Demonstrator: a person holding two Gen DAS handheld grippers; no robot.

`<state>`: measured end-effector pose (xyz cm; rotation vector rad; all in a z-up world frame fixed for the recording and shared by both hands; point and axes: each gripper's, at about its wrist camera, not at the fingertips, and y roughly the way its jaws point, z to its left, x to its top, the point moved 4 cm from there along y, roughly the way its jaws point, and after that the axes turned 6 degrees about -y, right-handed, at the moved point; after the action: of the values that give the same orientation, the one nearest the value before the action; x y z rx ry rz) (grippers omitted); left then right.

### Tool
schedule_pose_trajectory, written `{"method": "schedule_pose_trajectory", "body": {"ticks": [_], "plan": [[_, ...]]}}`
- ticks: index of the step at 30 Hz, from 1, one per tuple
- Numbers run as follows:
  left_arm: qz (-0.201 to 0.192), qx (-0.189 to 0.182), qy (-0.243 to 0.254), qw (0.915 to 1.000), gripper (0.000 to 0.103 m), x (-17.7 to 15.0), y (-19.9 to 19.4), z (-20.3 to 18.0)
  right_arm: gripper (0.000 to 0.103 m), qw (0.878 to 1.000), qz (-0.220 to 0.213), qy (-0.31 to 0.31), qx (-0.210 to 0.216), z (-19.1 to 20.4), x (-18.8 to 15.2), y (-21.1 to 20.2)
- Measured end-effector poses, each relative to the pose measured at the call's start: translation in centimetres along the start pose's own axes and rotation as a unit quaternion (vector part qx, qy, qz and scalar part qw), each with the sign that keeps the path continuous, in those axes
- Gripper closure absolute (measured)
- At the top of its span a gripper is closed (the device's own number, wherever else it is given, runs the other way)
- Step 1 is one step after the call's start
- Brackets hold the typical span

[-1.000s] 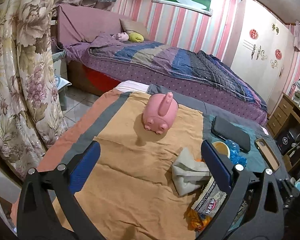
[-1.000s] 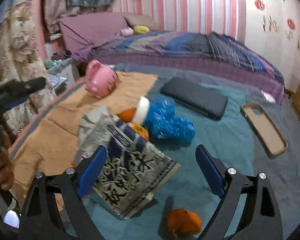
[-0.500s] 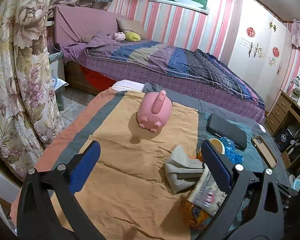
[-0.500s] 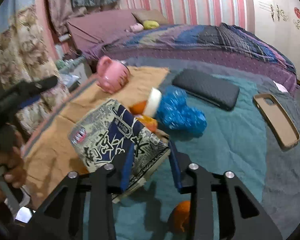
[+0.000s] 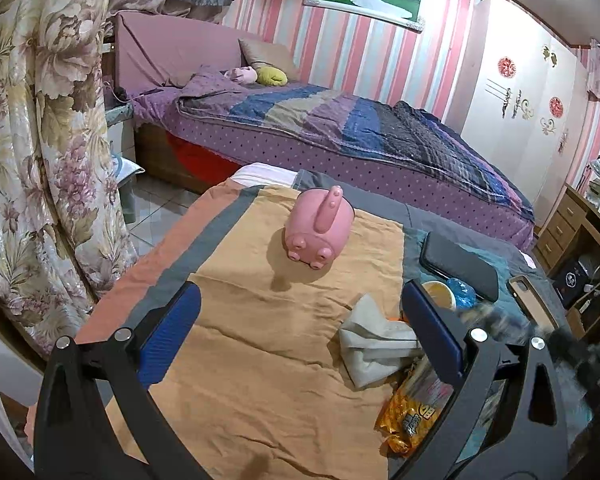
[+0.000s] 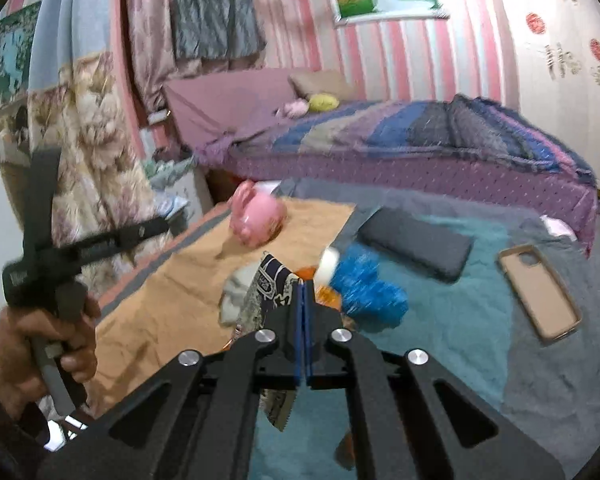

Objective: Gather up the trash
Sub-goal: 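Grasp the black-and-white printed snack bag with the right tool while the left tool approaches the orange snack bag, then grasp the orange snack bag with the left tool and lift it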

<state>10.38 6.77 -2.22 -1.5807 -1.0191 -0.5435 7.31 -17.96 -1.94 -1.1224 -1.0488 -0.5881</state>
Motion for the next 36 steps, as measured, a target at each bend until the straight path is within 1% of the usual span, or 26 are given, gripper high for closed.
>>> {"method": "schedule_pose_trajectory", "body": {"ticks": [4,6,9,10,13,15,17,20,22,25,27,28,29,30,31,33,36], "plan": [[0.006,-0.001,0.016,0.9999,0.006,-0.5,0.4,-0.7,0.102,0.998,-0.044,0.031,-0.042,-2.6,0.9,-2.7],[0.016,0.001,0.031,0.9994,0.006,-1.1,0.9,-1.3,0.102,0.995,-0.060,0.030,-0.077,-3.9,1.3,-4.2],[0.034,-0.004,0.057,0.9978,0.007,-2.1,1.7,-2.4,0.102,0.993,-0.064,0.033,-0.094,-5.1,1.6,-5.0],[0.045,-0.021,0.066,0.9966,0.007,-2.7,1.9,-3.2,0.102,0.992,-0.064,0.037,-0.099,-5.5,1.6,-5.1],[0.058,-0.048,0.091,0.9930,0.008,-4.2,1.8,-5.5,0.102,0.992,-0.060,0.043,-0.101,-6.6,1.8,-5.2],[0.065,-0.054,0.120,0.9891,0.007,-5.6,1.8,-7.3,0.102,0.993,-0.058,0.043,-0.098,-7.0,1.9,-5.3],[0.081,-0.058,0.157,0.9825,0.007,-7.3,2.2,-9.1,0.102,0.993,-0.058,0.044,-0.097,-7.2,1.9,-5.3],[0.108,-0.071,0.182,0.9747,0.007,-9.2,2.7,-10.2,0.102,0.993,-0.054,0.047,-0.095,-7.3,1.7,-5.3],[0.115,-0.061,0.198,0.9714,0.006,-10.1,3.0,-10.3,0.102,0.993,-0.053,0.048,-0.092,-7.3,1.6,-5.4],[0.122,-0.031,0.222,0.9670,0.006,-11.2,4.1,-10.0,0.102,0.993,-0.054,0.047,-0.090,-7.2,1.6,-5.5],[0.132,-0.026,0.220,0.9662,0.006,-11.5,4.7,-9.7,0.102,0.993,-0.054,0.048,-0.090,-7.2,1.6,-5.5],[0.136,-0.026,0.219,0.9659,0.009,-11.7,4.9,-9.6,0.102,0.993,-0.053,0.049,-0.090,-7.2,1.6,-5.5],[0.142,-0.030,0.220,0.9648,0.025,-11.8,5.1,-9.6,0.102,0.993,-0.052,0.051,-0.090,-7.2,1.5,-5.5],[0.149,-0.036,0.220,0.9633,0.046,-11.9,5.4,-9.7,0.102,0.993,-0.051,0.052,-0.091,-7.3,1.4,-5.6],[0.156,-0.043,0.220,0.9619,0.053,-12.0,5.5,-9.7,0.102,0.993,-0.050,0.052,-0.091,-7.3,1.4,-5.5],[0.158,-0.052,0.220,0.9611,0.062,-11.9,5.6,-9.8,0.102,0.993,-0.050,0.053,-0.093,-7.4,1.4,-5.7],[0.159,-0.063,0.223,0.9597,0.068,-11.7,5.1,-10.0,0.102,0.993,-0.051,0.052,-0.095,-7.4,1.4,-5.7]]}}
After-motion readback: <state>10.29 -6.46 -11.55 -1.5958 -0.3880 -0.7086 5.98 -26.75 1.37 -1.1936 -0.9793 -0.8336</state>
